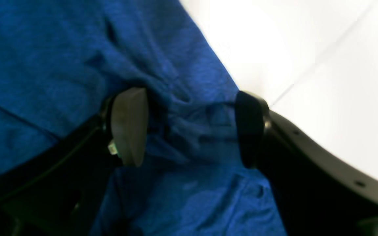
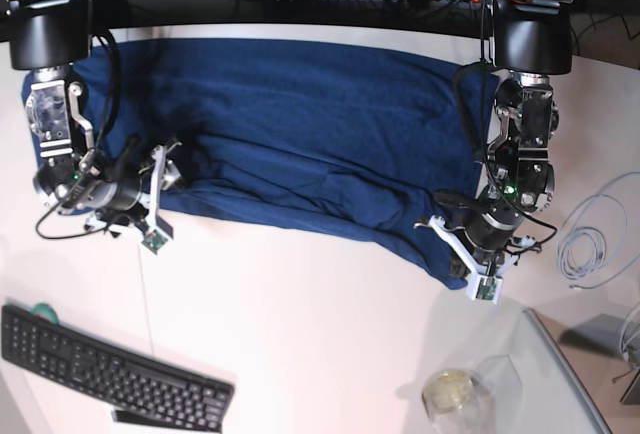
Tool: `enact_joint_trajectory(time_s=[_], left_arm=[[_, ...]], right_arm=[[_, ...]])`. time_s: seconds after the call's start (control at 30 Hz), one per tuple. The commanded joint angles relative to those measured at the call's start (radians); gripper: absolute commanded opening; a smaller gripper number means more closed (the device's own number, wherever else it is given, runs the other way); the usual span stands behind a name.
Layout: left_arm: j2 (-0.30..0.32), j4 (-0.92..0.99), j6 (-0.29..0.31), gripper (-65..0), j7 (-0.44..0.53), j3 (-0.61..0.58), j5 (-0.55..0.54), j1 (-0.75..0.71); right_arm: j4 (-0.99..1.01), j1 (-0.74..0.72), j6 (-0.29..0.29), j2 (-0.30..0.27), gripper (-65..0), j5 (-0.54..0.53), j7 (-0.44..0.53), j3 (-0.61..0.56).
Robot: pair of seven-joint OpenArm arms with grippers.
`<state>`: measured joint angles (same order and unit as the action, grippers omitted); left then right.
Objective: Layout the t-shirt on the table in an organized manner, then fold the t-shirt properly
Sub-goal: 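Fold the held shirt edge with both grippers toward the collar side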
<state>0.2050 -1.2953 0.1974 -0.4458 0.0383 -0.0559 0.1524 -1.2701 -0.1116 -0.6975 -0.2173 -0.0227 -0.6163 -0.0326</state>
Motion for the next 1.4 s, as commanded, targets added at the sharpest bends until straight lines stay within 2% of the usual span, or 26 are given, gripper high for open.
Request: enact_joint_trajectory(time_s=[0.0,0.53,0.6,0.73,0.8,0.97,1.13,1.3,1.37], left_arm=[[0.009,-0.016,-0.006,-65.0,0.025,0.004,-0.003,0.022],[0.009,-0.016,-0.006,-65.0,0.025,0.010,-0.003,0.017],[0.009,-0.016,-0.006,-65.0,0.025,0.010,-0.003,0.017],[0.009,-0.016,-0.006,-65.0,0.025,0.002,-0.003,0.019],[0.009,-0.016,-0.006,-65.0,0.025,0.001,-0.003,0.020],[0.009,-0.016,-0.006,-65.0,0.025,0.001,-0.002,0.028],[0.009,0.010,-0.006,-65.0,0.025,-0.001,0.000,0.059],[0.003,0.053,-0.005,-65.0,0.028,0.001,0.080,0.072],[0.003,0.053,-0.005,-65.0,0.048,0.001,0.089,0.072]], right_arm=[[-0.015,-0.015,-0.001,-0.003,-27.3,-0.012,0.014,0.001],[0.066,-0.020,-0.001,0.019,-28.5,-0.013,0.019,0.003],[0.066,-0.020,-0.001,0.019,-36.8,-0.013,0.019,0.003],[0.059,-0.020,-0.001,0.020,-59.1,-0.013,0.016,0.003],[0.028,-0.015,-0.001,0.020,-62.7,-0.013,0.014,0.003],[-0.052,-0.007,-0.001,0.014,-62.7,-0.010,0.009,0.004],[-0.110,-0.013,-0.001,-0.012,-63.2,-0.010,-0.050,0.004],[-0.164,-0.015,0.000,-0.052,-63.3,-0.009,-0.055,0.006],[-0.165,-0.015,0.000,-0.052,-63.3,-0.009,-0.055,0.035]])
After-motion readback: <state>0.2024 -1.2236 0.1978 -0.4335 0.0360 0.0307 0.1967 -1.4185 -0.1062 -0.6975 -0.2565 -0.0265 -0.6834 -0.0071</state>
